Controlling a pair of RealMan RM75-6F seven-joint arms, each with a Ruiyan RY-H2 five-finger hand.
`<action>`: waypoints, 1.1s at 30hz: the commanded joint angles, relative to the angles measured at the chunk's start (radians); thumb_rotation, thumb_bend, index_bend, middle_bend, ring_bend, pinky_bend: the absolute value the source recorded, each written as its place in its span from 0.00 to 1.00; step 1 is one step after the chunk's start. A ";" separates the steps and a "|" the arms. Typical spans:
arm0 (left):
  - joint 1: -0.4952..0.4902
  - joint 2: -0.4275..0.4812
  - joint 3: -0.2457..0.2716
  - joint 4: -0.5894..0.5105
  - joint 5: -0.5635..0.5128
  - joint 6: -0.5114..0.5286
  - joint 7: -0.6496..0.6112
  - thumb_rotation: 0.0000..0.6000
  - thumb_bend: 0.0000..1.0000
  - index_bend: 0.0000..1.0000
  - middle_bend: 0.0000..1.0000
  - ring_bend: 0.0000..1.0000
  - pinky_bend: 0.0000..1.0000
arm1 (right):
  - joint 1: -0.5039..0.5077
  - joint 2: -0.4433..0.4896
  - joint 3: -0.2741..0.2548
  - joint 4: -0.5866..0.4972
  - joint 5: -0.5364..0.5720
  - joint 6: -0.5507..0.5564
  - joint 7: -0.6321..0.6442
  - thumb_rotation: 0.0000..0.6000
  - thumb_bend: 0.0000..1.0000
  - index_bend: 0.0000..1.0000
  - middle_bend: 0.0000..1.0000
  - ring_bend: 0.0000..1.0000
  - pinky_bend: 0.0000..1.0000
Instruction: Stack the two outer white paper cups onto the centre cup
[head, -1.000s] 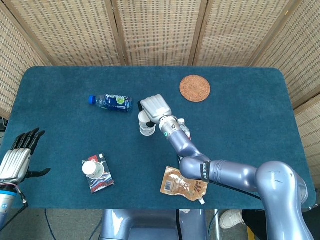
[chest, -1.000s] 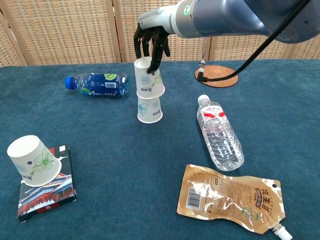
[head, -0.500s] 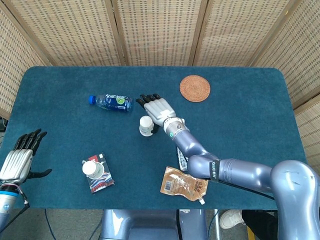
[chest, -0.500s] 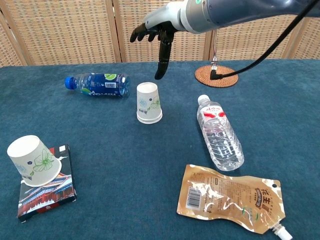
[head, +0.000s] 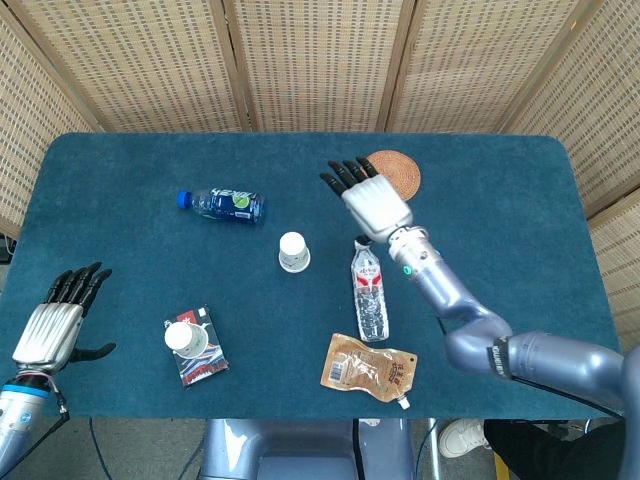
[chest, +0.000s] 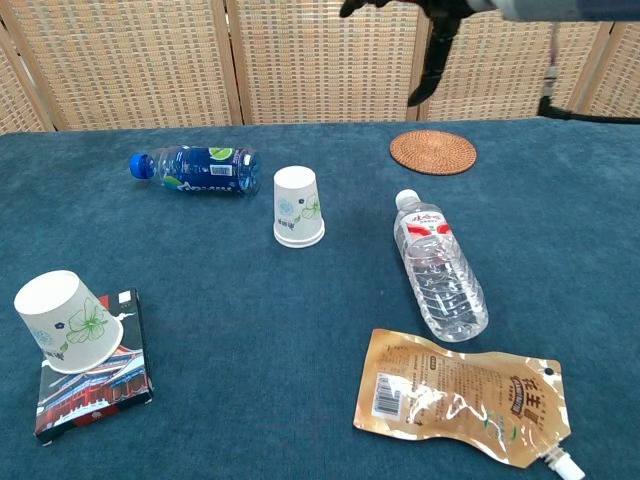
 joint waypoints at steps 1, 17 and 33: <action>0.001 -0.022 0.013 0.014 0.037 0.015 0.015 1.00 0.00 0.00 0.00 0.00 0.00 | -0.250 0.085 -0.160 0.147 -0.416 0.249 0.287 1.00 0.00 0.05 0.02 0.00 0.00; -0.129 -0.060 0.009 0.039 0.198 -0.095 0.036 1.00 0.00 0.13 0.07 0.11 0.17 | -0.664 0.157 -0.296 0.061 -0.523 0.574 0.513 1.00 0.00 0.03 0.00 0.00 0.00; -0.259 -0.068 0.036 0.063 0.224 -0.295 0.112 1.00 0.00 0.28 0.19 0.24 0.26 | -0.801 0.152 -0.262 0.044 -0.519 0.622 0.558 1.00 0.00 0.03 0.00 0.00 0.00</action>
